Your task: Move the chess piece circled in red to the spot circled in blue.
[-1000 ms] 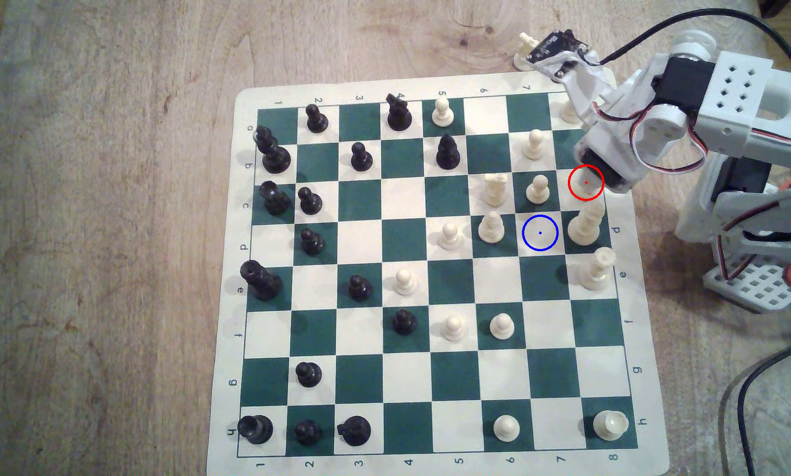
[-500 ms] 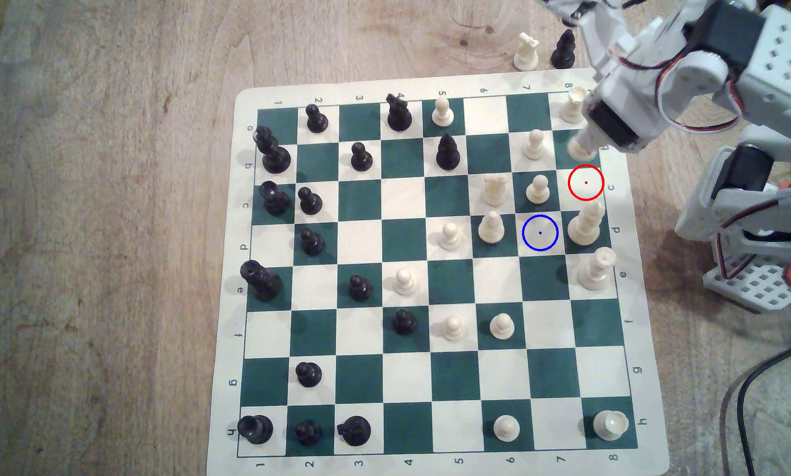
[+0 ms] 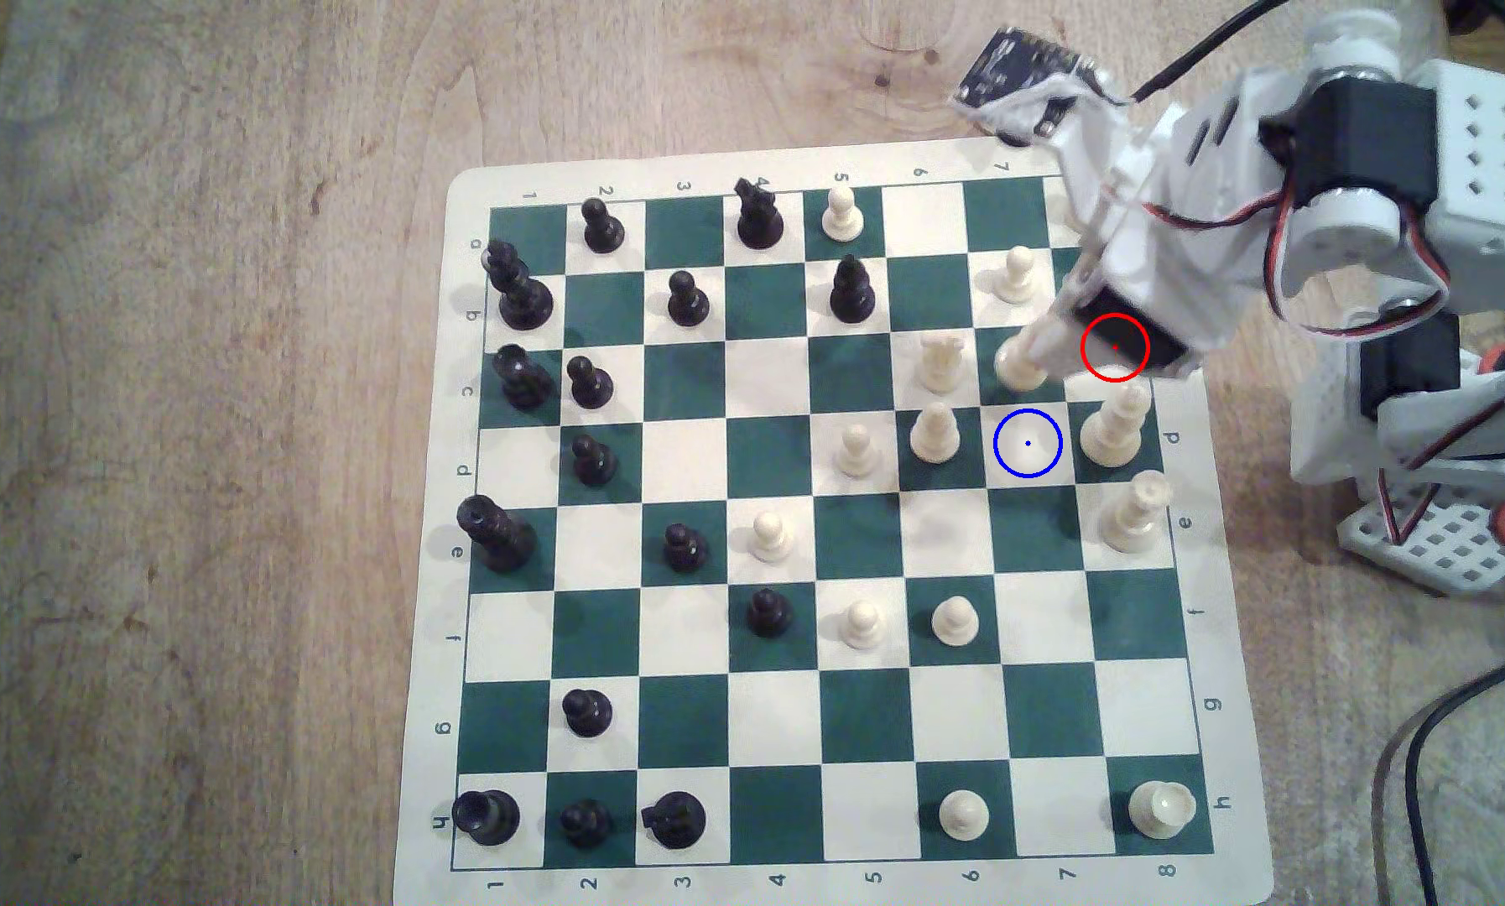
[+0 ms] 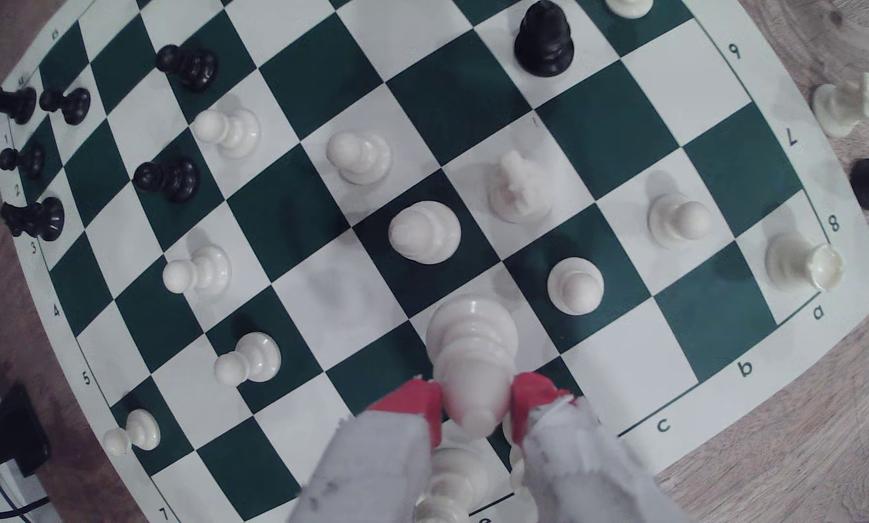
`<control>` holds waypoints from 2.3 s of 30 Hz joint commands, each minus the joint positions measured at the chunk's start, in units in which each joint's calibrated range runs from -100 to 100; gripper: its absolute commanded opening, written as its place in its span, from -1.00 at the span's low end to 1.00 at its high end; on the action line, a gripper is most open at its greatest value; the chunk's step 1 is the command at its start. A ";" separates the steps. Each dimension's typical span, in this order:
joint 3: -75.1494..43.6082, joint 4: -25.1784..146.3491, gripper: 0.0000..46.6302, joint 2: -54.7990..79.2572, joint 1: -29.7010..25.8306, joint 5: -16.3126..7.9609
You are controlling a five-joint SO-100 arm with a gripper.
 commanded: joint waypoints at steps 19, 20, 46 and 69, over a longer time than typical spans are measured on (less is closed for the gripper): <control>15.41 -14.64 -0.96 6.18 -5.18 -0.20; 15.50 -14.88 -0.96 6.44 -5.18 -0.20; 16.50 -16.60 -0.96 9.49 -2.83 1.03; 16.68 -17.67 -0.68 11.27 -2.99 1.12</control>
